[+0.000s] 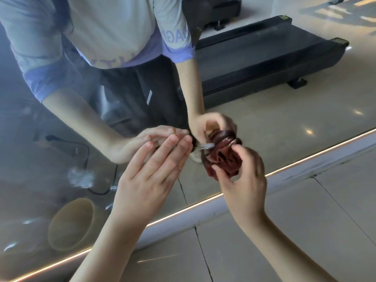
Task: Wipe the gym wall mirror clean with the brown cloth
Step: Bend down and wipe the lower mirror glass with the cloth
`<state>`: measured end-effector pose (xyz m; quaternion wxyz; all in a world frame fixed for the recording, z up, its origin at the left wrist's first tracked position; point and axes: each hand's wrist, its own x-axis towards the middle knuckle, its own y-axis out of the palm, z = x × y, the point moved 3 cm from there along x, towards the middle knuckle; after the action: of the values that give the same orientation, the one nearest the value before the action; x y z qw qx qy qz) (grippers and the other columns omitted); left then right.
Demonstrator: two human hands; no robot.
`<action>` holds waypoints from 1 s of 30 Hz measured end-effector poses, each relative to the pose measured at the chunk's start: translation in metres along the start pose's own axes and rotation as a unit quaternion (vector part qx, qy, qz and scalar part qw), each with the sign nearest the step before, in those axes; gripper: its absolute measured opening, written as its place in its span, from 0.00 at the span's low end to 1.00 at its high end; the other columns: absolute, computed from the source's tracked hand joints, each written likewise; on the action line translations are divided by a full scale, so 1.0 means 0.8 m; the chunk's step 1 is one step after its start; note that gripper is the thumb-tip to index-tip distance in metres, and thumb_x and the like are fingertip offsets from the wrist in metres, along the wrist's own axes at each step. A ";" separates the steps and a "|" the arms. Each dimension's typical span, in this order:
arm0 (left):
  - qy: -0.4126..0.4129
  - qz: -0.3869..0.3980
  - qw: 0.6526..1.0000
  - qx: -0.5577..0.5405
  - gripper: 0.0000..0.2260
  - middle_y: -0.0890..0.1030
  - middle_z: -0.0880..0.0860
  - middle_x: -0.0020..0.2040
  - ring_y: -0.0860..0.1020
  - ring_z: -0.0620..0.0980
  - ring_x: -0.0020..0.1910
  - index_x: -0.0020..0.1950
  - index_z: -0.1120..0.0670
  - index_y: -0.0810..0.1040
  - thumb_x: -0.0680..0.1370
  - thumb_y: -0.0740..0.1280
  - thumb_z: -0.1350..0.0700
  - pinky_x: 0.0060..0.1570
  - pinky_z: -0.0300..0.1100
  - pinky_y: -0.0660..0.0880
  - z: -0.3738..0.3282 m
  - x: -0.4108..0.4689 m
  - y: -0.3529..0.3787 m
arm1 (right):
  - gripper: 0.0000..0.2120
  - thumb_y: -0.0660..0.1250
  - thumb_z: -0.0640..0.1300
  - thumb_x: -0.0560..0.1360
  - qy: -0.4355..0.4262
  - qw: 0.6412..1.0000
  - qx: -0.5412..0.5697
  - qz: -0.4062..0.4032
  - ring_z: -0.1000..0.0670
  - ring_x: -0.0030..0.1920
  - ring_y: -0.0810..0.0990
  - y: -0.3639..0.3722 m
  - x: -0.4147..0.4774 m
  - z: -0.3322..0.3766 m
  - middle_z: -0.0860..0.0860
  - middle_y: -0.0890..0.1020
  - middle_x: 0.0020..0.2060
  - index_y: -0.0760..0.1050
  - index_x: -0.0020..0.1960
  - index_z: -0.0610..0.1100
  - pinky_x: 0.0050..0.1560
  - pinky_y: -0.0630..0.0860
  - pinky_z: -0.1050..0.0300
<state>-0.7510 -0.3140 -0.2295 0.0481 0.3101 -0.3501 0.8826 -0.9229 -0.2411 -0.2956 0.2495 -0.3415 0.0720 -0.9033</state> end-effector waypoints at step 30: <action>-0.098 -0.006 0.995 -0.025 0.33 0.58 0.53 0.79 0.51 0.51 0.81 0.81 0.57 0.59 0.78 0.69 0.61 0.79 0.51 0.49 0.009 -0.029 -0.011 | 0.19 0.68 0.36 0.78 -0.247 0.966 -0.080 0.018 0.43 0.50 0.74 -0.004 0.023 0.034 0.47 0.70 0.58 0.70 0.67 0.44 0.52 0.74 0.58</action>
<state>-0.7263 -0.3088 -0.2338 0.0265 0.3961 -0.3731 0.8386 -0.9184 -0.2463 -0.2634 0.2475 -0.5711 0.0858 -0.7780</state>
